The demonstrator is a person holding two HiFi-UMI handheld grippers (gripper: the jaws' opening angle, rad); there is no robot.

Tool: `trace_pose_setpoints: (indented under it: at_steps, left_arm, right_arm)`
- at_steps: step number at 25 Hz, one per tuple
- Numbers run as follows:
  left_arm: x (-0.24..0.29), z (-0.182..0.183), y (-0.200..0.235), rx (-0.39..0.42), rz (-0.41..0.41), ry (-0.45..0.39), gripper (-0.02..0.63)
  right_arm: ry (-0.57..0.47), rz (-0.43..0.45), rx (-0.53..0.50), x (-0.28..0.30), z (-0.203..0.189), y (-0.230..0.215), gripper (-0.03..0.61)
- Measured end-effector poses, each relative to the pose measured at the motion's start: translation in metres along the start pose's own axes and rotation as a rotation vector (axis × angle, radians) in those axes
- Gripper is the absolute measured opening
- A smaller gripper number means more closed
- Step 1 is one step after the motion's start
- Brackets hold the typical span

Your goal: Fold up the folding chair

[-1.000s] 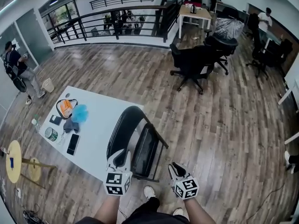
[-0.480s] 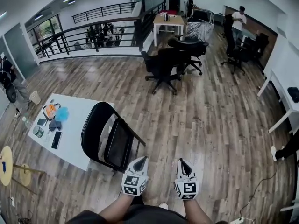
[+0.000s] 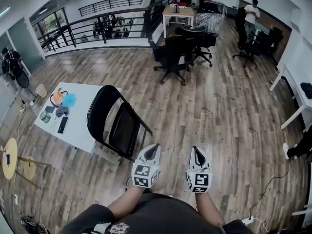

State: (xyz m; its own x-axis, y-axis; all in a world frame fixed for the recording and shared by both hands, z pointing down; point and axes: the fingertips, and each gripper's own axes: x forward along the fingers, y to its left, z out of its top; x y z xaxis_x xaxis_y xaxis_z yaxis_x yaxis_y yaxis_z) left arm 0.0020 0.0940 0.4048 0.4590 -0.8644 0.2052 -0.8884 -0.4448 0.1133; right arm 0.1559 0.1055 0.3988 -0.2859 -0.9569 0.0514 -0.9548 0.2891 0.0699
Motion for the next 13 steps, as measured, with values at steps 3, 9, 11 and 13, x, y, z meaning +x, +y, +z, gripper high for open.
trace_pose_setpoints:
  at_steps: [3,9,11,13]
  left_arm:
    - [-0.007,-0.006,-0.008,0.000,0.006,0.000,0.005]
    - [-0.010,-0.009,-0.030,0.017,-0.014,-0.013,0.005]
    - [-0.006,-0.005,-0.036,0.024,-0.022,-0.033,0.005]
    - [-0.002,-0.002,-0.041,0.029,-0.035,-0.049,0.005]
  right_arm:
    - [0.002,-0.017,-0.002,-0.014,-0.002,-0.004,0.014]
    - [0.000,-0.043,-0.004,-0.037,-0.003,-0.010,0.014]
    - [-0.010,-0.051,-0.008,-0.039,-0.002,-0.013,0.014]
    - [-0.018,-0.062,-0.015,-0.041,-0.002,-0.015,0.014]
